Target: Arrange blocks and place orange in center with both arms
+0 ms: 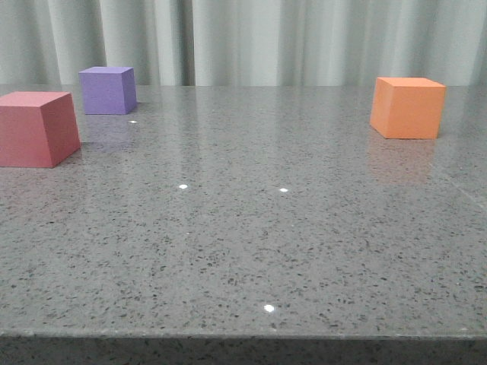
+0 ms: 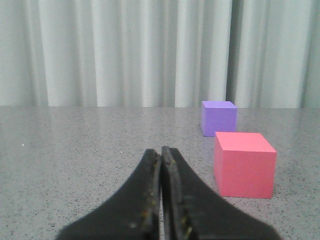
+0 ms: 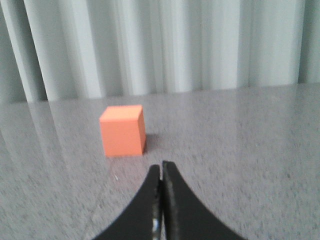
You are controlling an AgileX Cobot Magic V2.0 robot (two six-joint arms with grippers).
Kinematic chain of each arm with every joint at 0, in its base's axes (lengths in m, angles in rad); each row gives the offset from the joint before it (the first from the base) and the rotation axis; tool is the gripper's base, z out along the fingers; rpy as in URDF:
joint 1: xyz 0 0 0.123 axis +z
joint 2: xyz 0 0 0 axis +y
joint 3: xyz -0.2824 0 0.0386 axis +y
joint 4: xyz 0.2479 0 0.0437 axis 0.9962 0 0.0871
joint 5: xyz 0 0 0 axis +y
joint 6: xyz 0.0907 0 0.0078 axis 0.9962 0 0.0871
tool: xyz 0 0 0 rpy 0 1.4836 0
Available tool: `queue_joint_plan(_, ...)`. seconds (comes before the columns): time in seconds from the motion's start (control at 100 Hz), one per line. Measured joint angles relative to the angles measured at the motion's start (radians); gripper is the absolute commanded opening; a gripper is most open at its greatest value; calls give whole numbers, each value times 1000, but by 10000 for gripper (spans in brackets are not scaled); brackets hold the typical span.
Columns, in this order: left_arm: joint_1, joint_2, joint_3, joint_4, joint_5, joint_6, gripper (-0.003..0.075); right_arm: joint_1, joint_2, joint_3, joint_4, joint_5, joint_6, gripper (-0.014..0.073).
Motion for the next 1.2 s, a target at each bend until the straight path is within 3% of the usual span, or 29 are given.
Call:
queue_joint_plan(0.18,0,0,0,0,0,0,-19,0,103,-223,11,210,-2,-56)
queue_joint_plan(0.45,0,0,0,0,0,0,-19,0,470,-639,13,612,0,-56)
queue_joint_plan(0.69,0,0,0,0,0,0,-19,0,736,-849,17,736,0,-42)
queue_joint_plan(0.76,0,0,0,0,0,0,-19,0,785,-865,17,746,0,30)
queue_joint_plan(0.83,0,0,0,0,0,0,-19,0,823,-869,17,756,0,180)
queue_joint_plan(0.95,0,0,0,0,0,0,-19,0,865,-869,19,779,0,574)
queue_joint_plan(0.99,0,0,0,0,0,0,-19,0,872,-869,19,781,0,670)
queue_joint_plan(1.2,0,0,0,0,0,0,-19,0,895,-876,28,779,0,635)
